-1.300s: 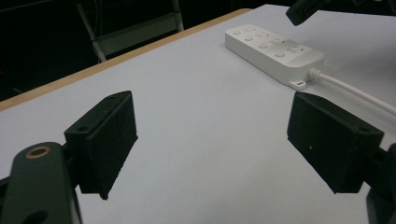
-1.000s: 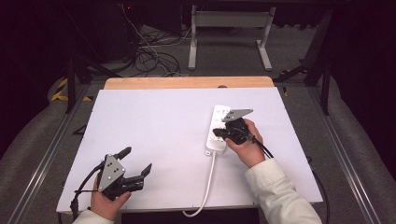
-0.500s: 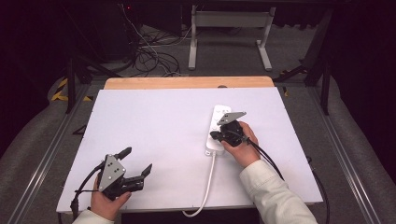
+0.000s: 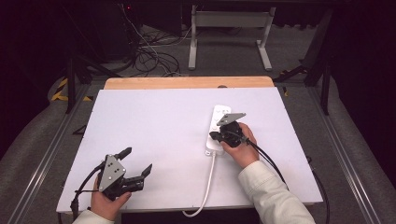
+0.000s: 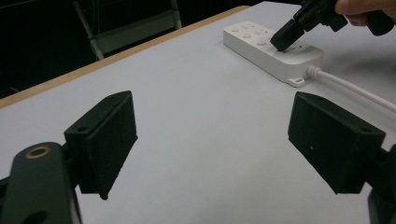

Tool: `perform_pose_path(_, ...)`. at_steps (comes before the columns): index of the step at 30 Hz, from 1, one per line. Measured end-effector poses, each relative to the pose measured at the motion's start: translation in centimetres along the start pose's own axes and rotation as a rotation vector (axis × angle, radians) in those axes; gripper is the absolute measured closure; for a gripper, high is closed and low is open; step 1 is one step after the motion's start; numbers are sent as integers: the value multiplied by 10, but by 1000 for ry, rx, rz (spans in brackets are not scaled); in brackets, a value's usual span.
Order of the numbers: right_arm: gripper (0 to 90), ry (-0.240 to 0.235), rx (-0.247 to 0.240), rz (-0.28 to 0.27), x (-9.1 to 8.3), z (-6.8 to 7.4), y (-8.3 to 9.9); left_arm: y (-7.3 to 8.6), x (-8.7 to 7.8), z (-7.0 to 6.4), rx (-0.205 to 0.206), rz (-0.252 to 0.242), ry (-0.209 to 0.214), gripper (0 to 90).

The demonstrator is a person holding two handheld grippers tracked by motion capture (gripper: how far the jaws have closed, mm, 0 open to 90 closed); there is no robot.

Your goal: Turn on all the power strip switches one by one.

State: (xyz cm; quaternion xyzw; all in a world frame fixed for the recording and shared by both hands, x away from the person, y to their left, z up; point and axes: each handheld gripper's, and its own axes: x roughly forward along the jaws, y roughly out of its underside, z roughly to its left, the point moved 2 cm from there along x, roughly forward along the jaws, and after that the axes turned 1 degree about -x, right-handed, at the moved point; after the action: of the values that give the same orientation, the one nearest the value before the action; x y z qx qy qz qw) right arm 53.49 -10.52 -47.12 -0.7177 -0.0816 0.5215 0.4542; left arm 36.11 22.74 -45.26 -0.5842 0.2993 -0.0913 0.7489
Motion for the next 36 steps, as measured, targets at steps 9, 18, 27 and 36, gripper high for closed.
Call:
perform_pose_path(9, 900, 1, 12, 2, 1, 0, 1, 0, 0, 0, 6, 2, -1, 159)
perform_pose_path(18, 900, 10, 12, 14, 2, 2, 0, 0, 0, 0, 1, 3, 2, 159)
perform_pose_path(27, 900, 9, 26, 18, 3, 1, 1, 0, 0, 0, -1, 4, 4, 159)
perform_pose_path(36, 900, 34, 35, -94, -15, -2, -8, 0, 1, 1, -4, 4, 2, 159)
